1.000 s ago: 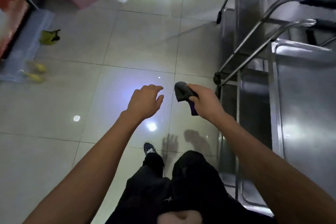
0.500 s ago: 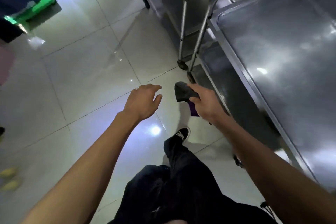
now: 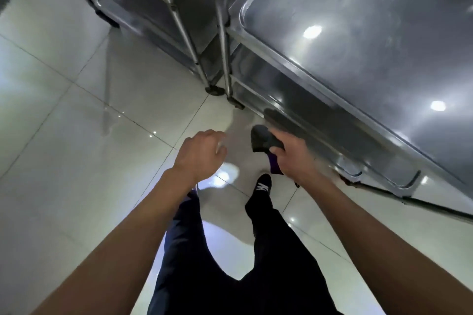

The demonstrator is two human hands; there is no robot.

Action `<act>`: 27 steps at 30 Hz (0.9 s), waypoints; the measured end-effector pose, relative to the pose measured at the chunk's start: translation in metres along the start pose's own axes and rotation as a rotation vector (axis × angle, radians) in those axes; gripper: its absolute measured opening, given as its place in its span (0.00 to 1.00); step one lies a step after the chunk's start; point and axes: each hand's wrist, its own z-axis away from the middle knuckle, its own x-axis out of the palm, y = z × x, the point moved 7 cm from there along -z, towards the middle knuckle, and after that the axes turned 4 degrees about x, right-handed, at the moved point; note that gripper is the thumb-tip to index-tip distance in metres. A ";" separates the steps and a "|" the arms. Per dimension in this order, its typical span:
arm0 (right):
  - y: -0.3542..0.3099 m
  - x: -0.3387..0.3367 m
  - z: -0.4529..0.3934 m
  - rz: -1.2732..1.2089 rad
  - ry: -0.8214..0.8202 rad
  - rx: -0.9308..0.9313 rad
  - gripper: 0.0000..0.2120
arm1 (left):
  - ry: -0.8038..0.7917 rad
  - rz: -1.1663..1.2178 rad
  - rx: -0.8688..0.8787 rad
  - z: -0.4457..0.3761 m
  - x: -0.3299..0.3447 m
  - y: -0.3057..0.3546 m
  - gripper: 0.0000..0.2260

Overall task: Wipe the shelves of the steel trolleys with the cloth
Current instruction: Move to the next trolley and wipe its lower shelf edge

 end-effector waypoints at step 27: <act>0.153 0.233 -0.262 -0.360 0.548 0.268 0.18 | -0.014 -0.137 0.413 -0.310 0.190 -0.181 0.22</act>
